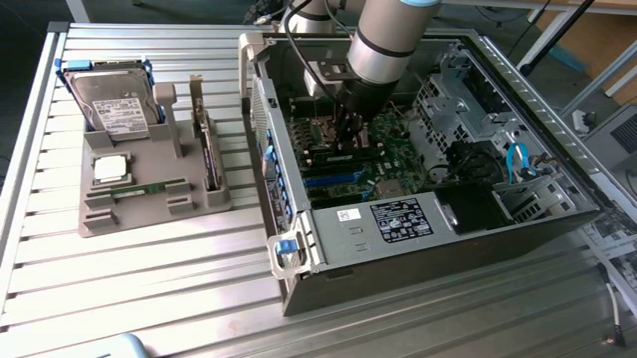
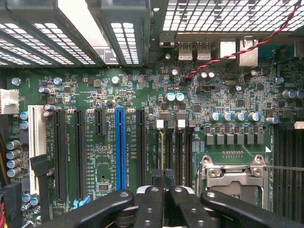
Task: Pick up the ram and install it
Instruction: 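Press down the ram until it locks into place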
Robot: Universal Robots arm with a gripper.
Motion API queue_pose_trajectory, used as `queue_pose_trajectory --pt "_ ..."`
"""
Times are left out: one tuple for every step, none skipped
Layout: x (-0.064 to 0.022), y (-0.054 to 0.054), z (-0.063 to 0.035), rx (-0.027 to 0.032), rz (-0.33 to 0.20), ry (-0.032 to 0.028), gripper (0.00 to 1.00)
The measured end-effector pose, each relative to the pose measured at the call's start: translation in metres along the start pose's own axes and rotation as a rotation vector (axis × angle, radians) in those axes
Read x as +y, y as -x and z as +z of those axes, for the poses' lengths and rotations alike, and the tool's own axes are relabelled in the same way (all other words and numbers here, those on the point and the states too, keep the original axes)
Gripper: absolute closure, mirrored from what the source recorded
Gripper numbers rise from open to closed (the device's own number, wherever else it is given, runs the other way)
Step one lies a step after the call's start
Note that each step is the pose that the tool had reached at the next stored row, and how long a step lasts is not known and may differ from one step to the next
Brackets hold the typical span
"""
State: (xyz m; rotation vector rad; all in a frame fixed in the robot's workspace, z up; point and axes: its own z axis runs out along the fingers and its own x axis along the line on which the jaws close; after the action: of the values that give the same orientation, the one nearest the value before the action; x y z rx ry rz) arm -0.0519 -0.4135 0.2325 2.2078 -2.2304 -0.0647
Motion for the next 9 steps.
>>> queue_pose_trajectory --pt "0.0000 -0.0001 0.0002 0.0002 0.000 0.0001 0.89" --pt "0.0000 -0.0001 0.0004 0.0003 0.000 0.0001 0.89" --pt "0.0000 -0.0001 0.0005 0.0003 0.000 0.0001 0.89" --pt "0.0000 -0.0001 0.0006 0.0003 0.000 0.0002 0.89" --pt "0.0000 -0.0001 0.0006 0.0002 0.000 0.0001 0.89" --pt "0.0000 -0.0001 0.0007 0.0001 0.000 0.0001 0.89" --pt "0.0000 -0.0001 0.0007 0.0001 0.000 0.0001 0.89" --pt "0.0000 -0.0001 0.0007 0.0001 0.000 0.0001 0.89" --pt "0.0000 -0.0001 0.0007 0.0000 0.000 0.0001 0.89"
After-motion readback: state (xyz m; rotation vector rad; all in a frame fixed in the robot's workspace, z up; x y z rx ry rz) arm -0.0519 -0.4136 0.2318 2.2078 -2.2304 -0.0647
